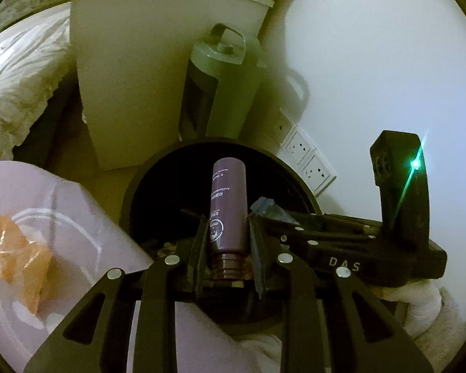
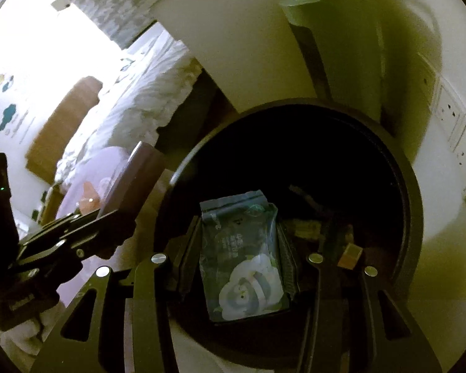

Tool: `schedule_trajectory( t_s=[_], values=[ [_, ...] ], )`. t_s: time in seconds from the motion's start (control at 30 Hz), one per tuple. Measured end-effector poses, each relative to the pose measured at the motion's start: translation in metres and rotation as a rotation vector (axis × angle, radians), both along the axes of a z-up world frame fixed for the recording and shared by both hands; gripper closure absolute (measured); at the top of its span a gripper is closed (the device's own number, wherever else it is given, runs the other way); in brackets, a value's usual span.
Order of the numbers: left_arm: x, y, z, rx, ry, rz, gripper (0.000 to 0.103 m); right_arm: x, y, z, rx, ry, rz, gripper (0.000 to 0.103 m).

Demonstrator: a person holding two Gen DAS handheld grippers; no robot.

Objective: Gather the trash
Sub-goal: 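Carry the brown bottle and blue packet to the black bin and release them, then move both open tools back over the table toward the last items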

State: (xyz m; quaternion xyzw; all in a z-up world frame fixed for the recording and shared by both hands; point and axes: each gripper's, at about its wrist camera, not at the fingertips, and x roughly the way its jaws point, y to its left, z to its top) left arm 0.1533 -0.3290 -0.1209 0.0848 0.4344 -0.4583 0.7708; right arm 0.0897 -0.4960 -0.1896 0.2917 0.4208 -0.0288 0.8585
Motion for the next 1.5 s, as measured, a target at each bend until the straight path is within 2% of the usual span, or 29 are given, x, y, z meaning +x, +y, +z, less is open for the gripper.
schedule_trajectory(
  t_s=[0.53, 0.63, 0.67, 0.7, 0.73, 0.77, 0.8, 1.17, 1.3, 1.4, 1.5],
  values=[
    [-0.008, -0.011, 0.001, 0.017, -0.027, -0.015, 0.078, -0.007, -0.005, -0.002, 0.001, 0.015, -0.026, 0.057],
    [-0.010, -0.012, 0.002, 0.034, -0.044, -0.002, 0.075, -0.006, -0.006, -0.003, -0.009, 0.034, -0.045, 0.052],
    [-0.010, -0.012, 0.002, 0.039, -0.045, -0.001, 0.071, -0.006, -0.007, -0.003, -0.008, 0.038, -0.051, 0.050],
    [-0.010, -0.012, 0.003, 0.042, -0.046, 0.002, 0.055, -0.007, -0.007, -0.004, -0.005, 0.041, -0.057, 0.046],
    [-0.010, -0.011, 0.004, 0.045, -0.053, 0.012, 0.044, -0.007, -0.008, -0.004, -0.004, 0.043, -0.060, 0.043],
    [-0.010, -0.007, 0.007, 0.042, -0.076, 0.033, 0.026, -0.008, -0.008, -0.004, -0.005, 0.043, -0.065, 0.036],
    [-0.011, -0.004, 0.010, 0.036, -0.092, 0.046, 0.020, -0.008, -0.007, -0.003, -0.006, 0.040, -0.068, 0.035],
    [0.002, 0.037, 0.024, 0.044, -0.158, 0.168, 0.015, 0.005, 0.019, 0.007, -0.012, 0.007, -0.007, 0.035],
    [0.003, 0.055, 0.028, 0.051, -0.204, 0.217, 0.008, 0.015, 0.035, 0.016, -0.022, -0.013, 0.030, 0.035],
    [0.010, 0.073, 0.030, 0.057, -0.219, 0.259, 0.008, 0.025, 0.048, 0.025, -0.046, -0.025, 0.063, 0.035],
    [0.026, 0.104, 0.027, 0.049, -0.193, 0.345, 0.008, 0.039, 0.074, 0.038, -0.109, -0.041, 0.127, 0.035]
  ],
)
